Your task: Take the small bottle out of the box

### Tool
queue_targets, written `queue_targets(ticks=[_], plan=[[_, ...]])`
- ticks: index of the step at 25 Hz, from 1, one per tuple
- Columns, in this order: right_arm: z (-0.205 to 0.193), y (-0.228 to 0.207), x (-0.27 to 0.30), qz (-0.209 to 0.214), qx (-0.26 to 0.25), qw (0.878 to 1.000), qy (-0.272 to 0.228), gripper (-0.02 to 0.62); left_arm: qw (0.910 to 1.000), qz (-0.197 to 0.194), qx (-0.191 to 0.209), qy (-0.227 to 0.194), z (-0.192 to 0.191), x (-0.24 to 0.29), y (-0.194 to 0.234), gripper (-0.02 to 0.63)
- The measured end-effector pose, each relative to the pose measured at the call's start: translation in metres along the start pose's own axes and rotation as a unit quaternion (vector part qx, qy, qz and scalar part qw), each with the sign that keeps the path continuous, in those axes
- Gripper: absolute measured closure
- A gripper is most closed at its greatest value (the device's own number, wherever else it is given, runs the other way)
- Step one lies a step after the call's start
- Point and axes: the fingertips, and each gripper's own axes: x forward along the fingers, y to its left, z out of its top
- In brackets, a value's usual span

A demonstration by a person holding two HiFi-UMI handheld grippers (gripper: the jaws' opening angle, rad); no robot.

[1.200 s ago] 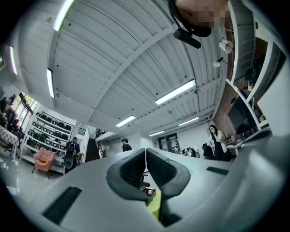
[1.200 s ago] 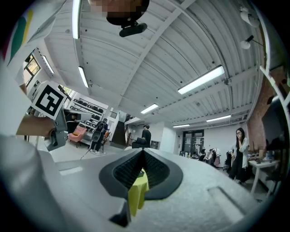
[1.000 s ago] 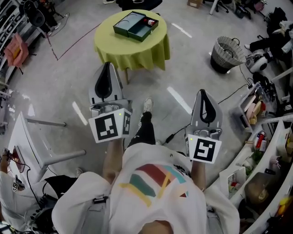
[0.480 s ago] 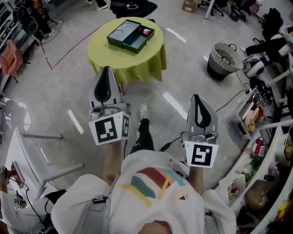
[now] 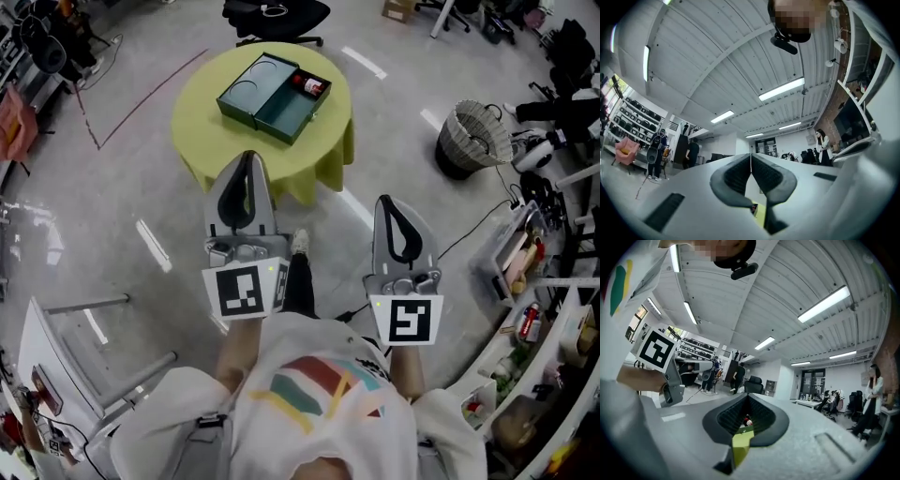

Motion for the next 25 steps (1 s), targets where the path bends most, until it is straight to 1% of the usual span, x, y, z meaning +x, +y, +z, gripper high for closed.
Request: queue_targets(ticks=[3, 5, 9, 13, 17, 25], plan=[[0.0, -0.012, 0.053, 0.0, 0.001, 1.0, 0.011, 0.594, 0.9995, -0.018, -0.024, -0.004, -0.007, 0.049, 0.008, 0.591], [-0.001, -0.019, 0.087, 0.0, 0.004, 1.0, 0.017, 0.594, 0.9993, -0.029, -0.022, -0.01, -0.009, 0.081, 0.015, 0.591], [0.001, -0.029, 0.152, 0.003, 0.009, 1.0, 0.025, 0.594, 0.9979, -0.06, -0.025, 0.001, -0.016, 0.14, 0.028, 0.59], [0.002, -0.037, 0.198, 0.0, 0.012, 0.999, 0.035, 0.594, 0.9967, -0.077, -0.024, -0.002, -0.019, 0.184, 0.049, 0.591], [-0.001, -0.041, 0.219, -0.001, 0.018, 0.999, 0.042, 0.594, 0.9962, -0.079, -0.035, 0.007, -0.031, 0.206, 0.06, 0.589], [0.003, -0.048, 0.244, 0.004, 0.022, 0.999, 0.03, 0.594, 0.9969, -0.071, -0.029, 0.014, -0.039, 0.22, 0.069, 0.591]])
